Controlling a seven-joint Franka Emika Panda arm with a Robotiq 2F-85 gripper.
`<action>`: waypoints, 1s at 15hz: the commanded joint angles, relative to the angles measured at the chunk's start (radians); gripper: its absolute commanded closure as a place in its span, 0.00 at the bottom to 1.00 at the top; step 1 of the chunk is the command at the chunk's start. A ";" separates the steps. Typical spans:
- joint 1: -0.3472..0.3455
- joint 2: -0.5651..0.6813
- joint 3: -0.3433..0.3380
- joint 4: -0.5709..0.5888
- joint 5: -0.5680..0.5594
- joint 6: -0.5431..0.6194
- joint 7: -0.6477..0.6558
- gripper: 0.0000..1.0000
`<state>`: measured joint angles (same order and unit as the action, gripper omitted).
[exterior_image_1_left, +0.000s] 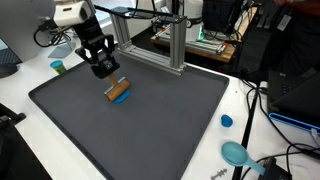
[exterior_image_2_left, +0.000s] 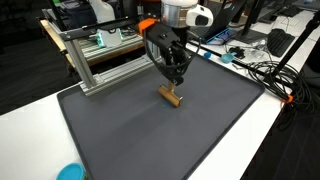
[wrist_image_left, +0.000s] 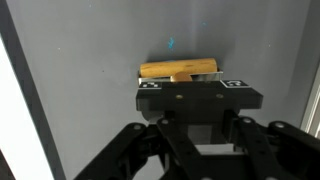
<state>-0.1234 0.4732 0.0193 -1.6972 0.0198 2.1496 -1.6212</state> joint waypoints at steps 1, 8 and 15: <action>-0.038 0.043 0.024 0.012 0.054 0.003 -0.025 0.79; -0.111 0.067 0.041 0.029 0.211 -0.011 -0.080 0.79; -0.120 0.062 0.039 -0.025 0.238 0.036 -0.148 0.79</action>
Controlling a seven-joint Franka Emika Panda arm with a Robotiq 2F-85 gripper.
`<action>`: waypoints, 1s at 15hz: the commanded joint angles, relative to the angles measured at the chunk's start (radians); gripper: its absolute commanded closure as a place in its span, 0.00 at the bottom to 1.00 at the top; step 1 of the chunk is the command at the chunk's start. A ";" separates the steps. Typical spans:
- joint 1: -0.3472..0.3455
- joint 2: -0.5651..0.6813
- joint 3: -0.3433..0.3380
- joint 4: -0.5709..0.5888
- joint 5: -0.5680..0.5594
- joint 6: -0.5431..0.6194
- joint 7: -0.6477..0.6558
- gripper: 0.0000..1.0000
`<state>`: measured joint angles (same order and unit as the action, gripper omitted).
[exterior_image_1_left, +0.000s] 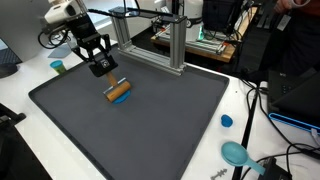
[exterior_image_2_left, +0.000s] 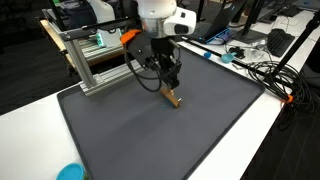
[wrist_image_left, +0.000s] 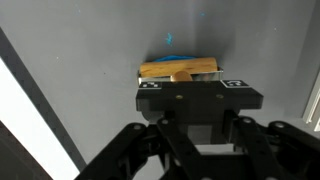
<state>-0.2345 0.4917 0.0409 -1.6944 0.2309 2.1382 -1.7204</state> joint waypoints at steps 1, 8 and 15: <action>-0.008 0.040 0.015 -0.036 0.023 0.067 -0.056 0.79; 0.027 0.053 -0.013 -0.016 -0.024 0.028 0.078 0.79; 0.029 0.059 0.005 -0.014 -0.012 0.008 0.103 0.79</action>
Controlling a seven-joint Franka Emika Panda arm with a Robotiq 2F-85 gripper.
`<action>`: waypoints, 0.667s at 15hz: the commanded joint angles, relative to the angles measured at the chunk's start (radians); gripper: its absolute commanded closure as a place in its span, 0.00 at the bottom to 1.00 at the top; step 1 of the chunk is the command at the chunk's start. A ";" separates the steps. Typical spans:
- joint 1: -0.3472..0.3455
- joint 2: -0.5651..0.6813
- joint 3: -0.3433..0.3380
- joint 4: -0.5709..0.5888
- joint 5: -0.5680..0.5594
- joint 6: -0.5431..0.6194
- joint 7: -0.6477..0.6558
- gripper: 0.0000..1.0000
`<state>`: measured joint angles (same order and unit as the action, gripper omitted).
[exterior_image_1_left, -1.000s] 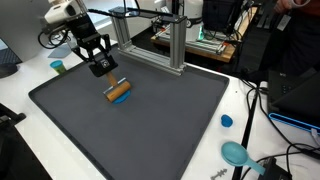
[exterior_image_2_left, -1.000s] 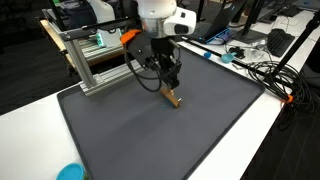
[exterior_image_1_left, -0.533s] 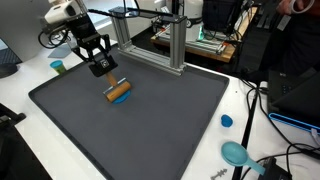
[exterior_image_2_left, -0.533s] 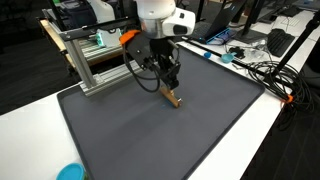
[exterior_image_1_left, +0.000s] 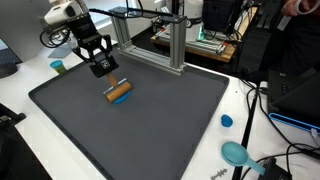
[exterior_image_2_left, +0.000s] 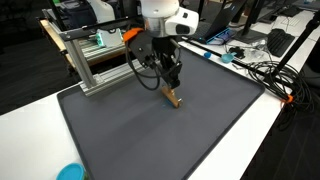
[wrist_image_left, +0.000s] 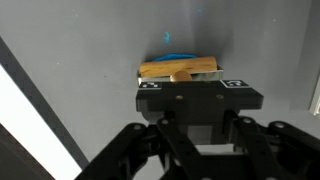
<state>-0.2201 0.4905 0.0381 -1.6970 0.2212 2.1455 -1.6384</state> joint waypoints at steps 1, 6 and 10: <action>0.010 0.062 0.013 -0.009 0.008 -0.009 0.013 0.79; -0.003 -0.001 0.002 0.005 0.002 -0.006 0.002 0.54; 0.003 0.018 0.001 0.012 -0.001 -0.003 0.013 0.79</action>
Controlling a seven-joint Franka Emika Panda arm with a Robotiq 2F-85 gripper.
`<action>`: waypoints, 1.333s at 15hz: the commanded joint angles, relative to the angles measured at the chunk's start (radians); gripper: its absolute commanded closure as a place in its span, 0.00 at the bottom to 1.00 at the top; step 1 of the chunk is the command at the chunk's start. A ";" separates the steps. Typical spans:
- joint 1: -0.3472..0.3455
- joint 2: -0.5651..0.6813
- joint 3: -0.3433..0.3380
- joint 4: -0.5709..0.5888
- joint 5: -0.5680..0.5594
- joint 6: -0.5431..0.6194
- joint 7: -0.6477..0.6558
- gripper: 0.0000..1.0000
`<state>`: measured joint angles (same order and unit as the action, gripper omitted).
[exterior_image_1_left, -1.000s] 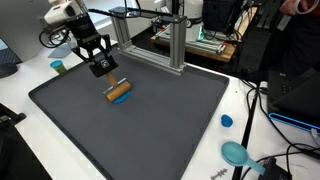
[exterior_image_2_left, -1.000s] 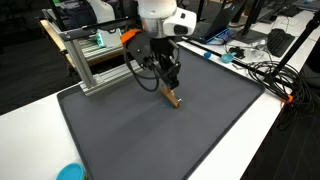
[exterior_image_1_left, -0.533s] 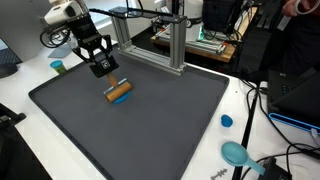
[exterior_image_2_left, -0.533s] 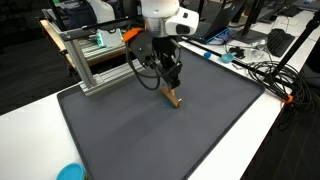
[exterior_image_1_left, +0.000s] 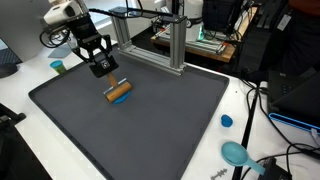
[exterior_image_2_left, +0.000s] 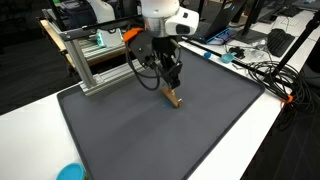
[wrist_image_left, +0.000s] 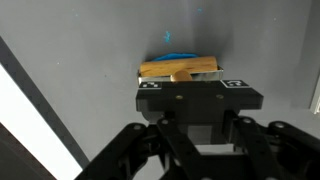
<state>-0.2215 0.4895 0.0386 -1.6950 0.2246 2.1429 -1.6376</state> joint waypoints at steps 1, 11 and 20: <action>-0.001 0.030 0.008 0.016 0.011 -0.007 0.005 0.79; -0.035 0.062 0.047 0.028 0.110 -0.029 -0.059 0.79; -0.022 0.082 0.043 0.020 0.101 -0.018 -0.051 0.79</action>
<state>-0.2465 0.5030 0.0600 -1.6885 0.2946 2.1345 -1.6672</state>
